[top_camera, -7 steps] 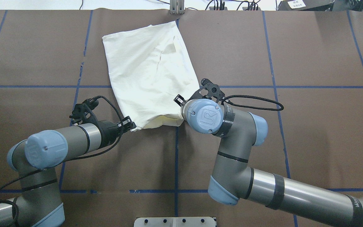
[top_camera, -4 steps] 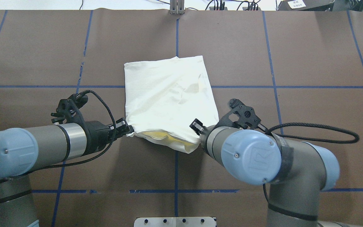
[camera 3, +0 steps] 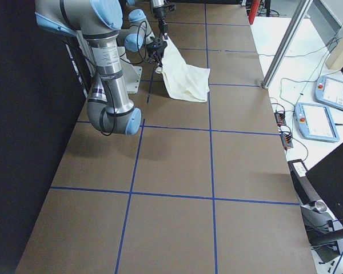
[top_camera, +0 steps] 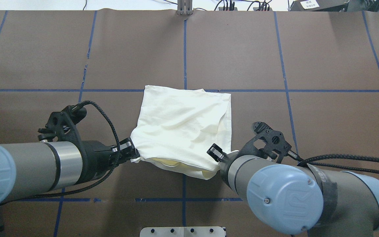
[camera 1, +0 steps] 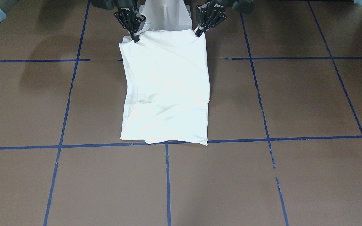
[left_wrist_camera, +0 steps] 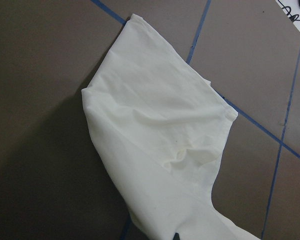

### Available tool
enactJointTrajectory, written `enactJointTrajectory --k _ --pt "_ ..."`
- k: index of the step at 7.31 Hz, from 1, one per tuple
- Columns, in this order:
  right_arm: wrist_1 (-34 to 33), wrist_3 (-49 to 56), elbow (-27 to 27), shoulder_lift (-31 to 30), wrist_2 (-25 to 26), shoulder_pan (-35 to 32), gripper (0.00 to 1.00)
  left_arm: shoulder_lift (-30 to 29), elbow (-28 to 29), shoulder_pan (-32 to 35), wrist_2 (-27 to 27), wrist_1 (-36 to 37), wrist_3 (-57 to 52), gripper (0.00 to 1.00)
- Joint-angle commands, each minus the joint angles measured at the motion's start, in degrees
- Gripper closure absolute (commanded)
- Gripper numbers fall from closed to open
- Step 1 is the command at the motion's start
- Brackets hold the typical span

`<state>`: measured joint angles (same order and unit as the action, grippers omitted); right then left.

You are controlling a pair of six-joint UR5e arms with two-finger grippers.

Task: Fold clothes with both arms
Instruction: 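Lift the near edge with both grippers and fold it toward the far edge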

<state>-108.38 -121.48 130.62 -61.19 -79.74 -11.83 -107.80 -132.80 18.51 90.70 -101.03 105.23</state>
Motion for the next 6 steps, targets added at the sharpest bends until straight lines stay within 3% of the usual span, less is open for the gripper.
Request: enactJointTrajectory --k 1,2,4,6 --pt "4.02 1.50 -7.97 1.77 -0.06 -4.67 1.00 -6.00 7.60 2.39 0.00 2.69 -5.43 1.00" --pt "9.63 3.07 -13.58 1.95 -0.15 -7.22 1.00 -7.32 10.51 5.11 0.17 2.60 -8.26 1.00" --pt "12.23 5.28 -23.18 7.28 -0.42 -11.79 1.00 -10.22 17.01 9.50 0.35 2.07 -12.22 1.00" --pt "17.55 5.64 -30.57 8.80 -0.50 -13.30 1.00 -14.70 25.79 11.54 0.18 1.63 -12.41 1.00"
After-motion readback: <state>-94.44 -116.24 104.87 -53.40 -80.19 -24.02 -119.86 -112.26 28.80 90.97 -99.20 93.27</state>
